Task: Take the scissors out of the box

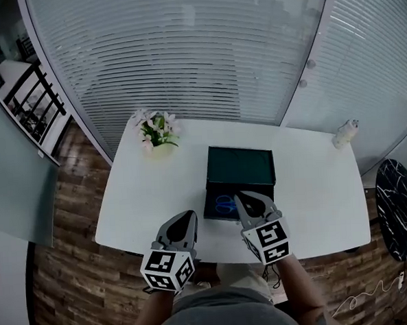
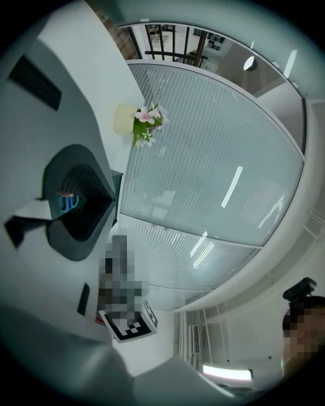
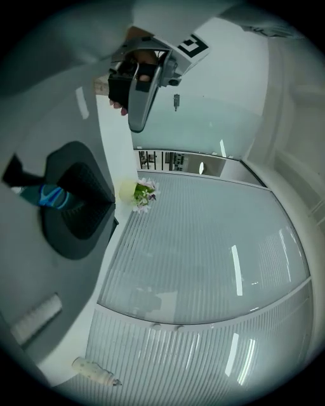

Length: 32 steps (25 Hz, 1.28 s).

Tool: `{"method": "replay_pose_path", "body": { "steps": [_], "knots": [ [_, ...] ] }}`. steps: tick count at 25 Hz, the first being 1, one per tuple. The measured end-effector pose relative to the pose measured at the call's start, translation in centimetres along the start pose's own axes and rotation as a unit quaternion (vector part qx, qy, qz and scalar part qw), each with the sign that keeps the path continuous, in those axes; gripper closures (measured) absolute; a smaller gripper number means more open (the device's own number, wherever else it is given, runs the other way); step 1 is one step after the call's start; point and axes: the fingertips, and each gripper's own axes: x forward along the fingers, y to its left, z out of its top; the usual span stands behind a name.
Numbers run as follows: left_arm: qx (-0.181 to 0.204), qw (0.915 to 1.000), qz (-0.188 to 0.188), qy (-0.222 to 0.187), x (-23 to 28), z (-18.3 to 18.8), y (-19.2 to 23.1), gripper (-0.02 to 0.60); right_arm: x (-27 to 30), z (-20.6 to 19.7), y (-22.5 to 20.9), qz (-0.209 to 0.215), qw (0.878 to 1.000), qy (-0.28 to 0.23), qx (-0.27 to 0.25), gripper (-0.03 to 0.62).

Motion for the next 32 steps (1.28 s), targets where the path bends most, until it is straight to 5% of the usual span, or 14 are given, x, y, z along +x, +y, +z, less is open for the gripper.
{"method": "replay_pose_path", "body": {
  "steps": [7, 15, 27, 32],
  "knots": [
    [-0.008, 0.9996, 0.026, 0.007, 1.1, -0.6, 1.7, 0.575, 4.2, -3.3, -0.4, 0.06, 0.995, 0.07, -0.026, 0.583],
    [-0.015, 0.999, 0.041, 0.01, 2.0, -1.1, 2.9, 0.575, 8.0, -8.7, 0.2, 0.138, 0.973, 0.168, -0.072, 0.583],
    [-0.021, 0.9986, 0.047, 0.01, 2.3, -1.4, 3.7, 0.575, 9.5, -15.6, 2.3, 0.27, 0.9, 0.311, -0.144, 0.445],
    [-0.018, 0.9986, 0.048, 0.01, 2.2, -1.4, 3.8, 0.575, 10.2, -16.5, 3.2, 0.289, 0.884, 0.325, -0.172, 0.438]
  ]
}}
